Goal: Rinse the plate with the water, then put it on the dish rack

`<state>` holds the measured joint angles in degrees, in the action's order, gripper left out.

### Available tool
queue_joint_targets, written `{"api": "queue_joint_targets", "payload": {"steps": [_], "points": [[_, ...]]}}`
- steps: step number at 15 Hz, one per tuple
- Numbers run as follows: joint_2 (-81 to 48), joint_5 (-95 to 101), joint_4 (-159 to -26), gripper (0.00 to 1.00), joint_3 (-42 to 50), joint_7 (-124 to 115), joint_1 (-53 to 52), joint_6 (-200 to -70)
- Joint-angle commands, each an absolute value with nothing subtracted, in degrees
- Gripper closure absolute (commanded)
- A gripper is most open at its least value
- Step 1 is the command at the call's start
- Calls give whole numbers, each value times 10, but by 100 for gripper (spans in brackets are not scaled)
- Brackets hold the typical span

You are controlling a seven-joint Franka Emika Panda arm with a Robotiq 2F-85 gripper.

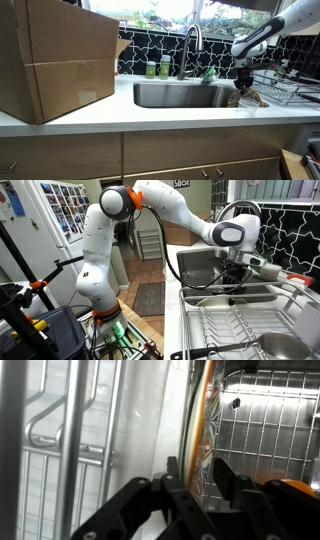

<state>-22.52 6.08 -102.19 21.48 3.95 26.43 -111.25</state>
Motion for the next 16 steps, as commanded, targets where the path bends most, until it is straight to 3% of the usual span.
{"api": "queue_joint_targets", "payload": {"steps": [1,3,6,11,12,13,14,16], "points": [[-228,62,-1028,72,211,51,268,-1117],[-228,65,-1028,72,211,53,268,-1117],[-229,65,-1029,45,209,58,267,-1116],[-229,67,-1035,8,201,59,260,-1098],[-231,70,-1036,18,200,59,260,-1097],[-234,73,-1035,44,201,59,260,-1095],[-235,77,-1033,44,202,58,260,-1094],[-234,89,-1032,56,204,58,259,-1092]]}}
